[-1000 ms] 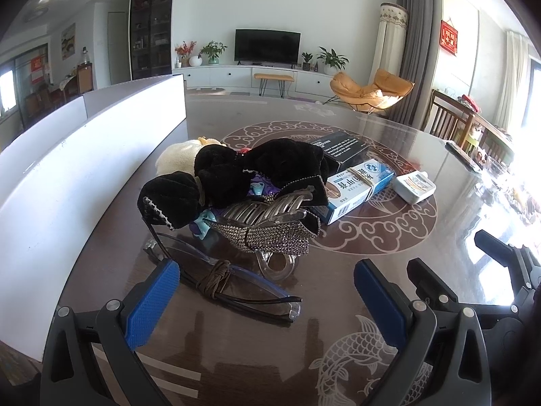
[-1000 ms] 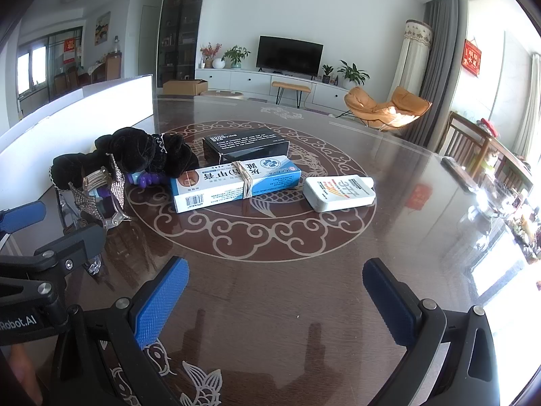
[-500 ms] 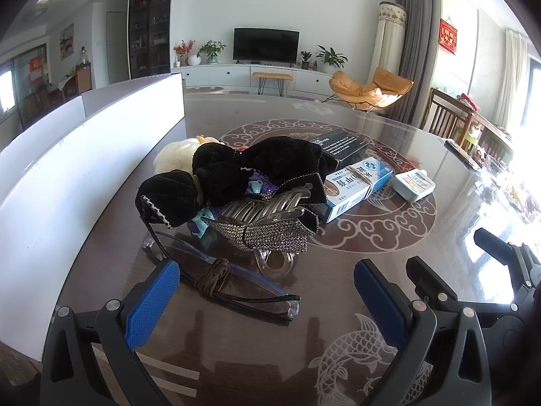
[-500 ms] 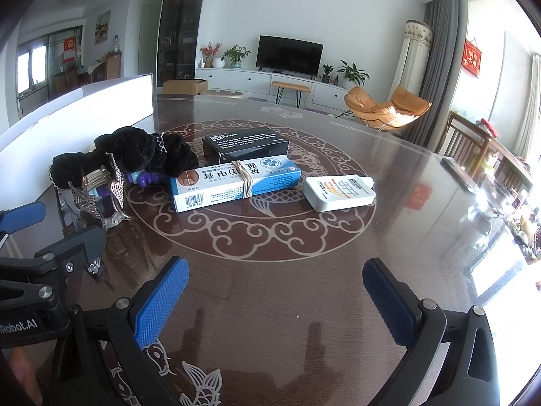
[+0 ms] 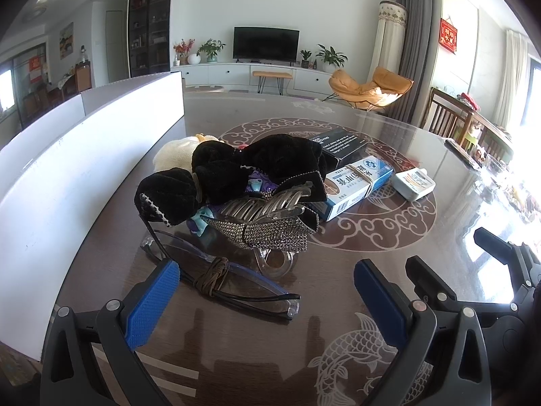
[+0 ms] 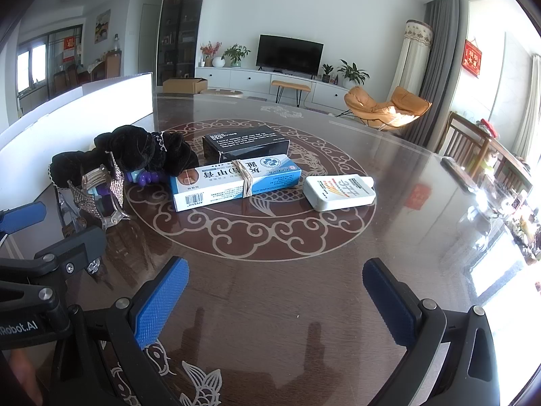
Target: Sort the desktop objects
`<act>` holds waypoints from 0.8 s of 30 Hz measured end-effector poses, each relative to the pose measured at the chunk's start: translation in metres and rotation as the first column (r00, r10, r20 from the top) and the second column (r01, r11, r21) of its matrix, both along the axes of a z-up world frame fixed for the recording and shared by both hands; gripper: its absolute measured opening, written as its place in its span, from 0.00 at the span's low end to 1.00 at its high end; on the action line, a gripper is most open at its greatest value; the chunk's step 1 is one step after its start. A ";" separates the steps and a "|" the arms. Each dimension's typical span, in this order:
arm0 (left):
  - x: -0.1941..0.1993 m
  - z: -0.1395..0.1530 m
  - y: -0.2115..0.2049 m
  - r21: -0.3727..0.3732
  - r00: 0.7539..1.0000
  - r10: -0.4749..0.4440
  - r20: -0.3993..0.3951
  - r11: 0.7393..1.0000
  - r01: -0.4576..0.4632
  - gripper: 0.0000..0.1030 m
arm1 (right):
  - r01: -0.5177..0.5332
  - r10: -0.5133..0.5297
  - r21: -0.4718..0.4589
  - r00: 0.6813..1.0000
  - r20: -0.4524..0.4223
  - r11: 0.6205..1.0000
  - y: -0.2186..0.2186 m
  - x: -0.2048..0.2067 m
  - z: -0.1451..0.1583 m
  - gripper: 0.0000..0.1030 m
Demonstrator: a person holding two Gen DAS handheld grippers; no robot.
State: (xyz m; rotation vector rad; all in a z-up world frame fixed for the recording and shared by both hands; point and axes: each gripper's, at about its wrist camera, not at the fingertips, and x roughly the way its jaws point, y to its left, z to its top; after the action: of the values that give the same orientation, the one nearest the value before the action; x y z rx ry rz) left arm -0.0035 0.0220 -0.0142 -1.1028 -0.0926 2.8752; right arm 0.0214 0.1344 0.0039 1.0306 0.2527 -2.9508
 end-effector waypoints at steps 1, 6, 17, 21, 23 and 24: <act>0.000 0.000 0.000 0.000 1.000 0.000 0.000 1.000 0.000 1.00 | 0.000 0.000 0.001 1.000 0.001 1.000 0.000 0.000 0.000 1.00; 0.001 -0.002 0.001 -0.004 1.000 0.002 0.003 1.000 -0.002 1.00 | 0.000 0.000 0.006 1.000 0.004 1.000 0.001 0.001 -0.001 1.00; -0.007 -0.008 -0.008 0.017 0.998 0.030 0.056 0.999 -0.031 1.00 | 0.004 -0.004 0.020 1.000 0.029 1.000 -0.001 -0.003 -0.003 1.00; -0.008 -0.010 -0.008 0.004 0.997 0.031 0.068 0.999 -0.032 1.00 | 0.000 -0.002 0.028 0.999 0.049 1.000 -0.003 -0.006 -0.005 1.00; -0.008 -0.012 -0.009 0.001 0.996 0.034 0.078 0.999 -0.034 1.00 | -0.001 -0.002 0.037 0.998 0.066 0.999 -0.005 -0.009 -0.008 1.00; -0.009 -0.012 -0.010 0.001 0.996 0.036 0.083 0.999 -0.036 1.00 | -0.002 -0.001 0.042 0.997 0.073 0.999 -0.006 -0.010 -0.009 1.00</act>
State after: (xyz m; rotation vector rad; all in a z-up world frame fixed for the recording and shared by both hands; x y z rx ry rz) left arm -0.0123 0.0123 -0.0263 -1.2321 -0.1221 2.8598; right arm 0.0112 0.1288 -0.0048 1.1404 0.3147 -2.9123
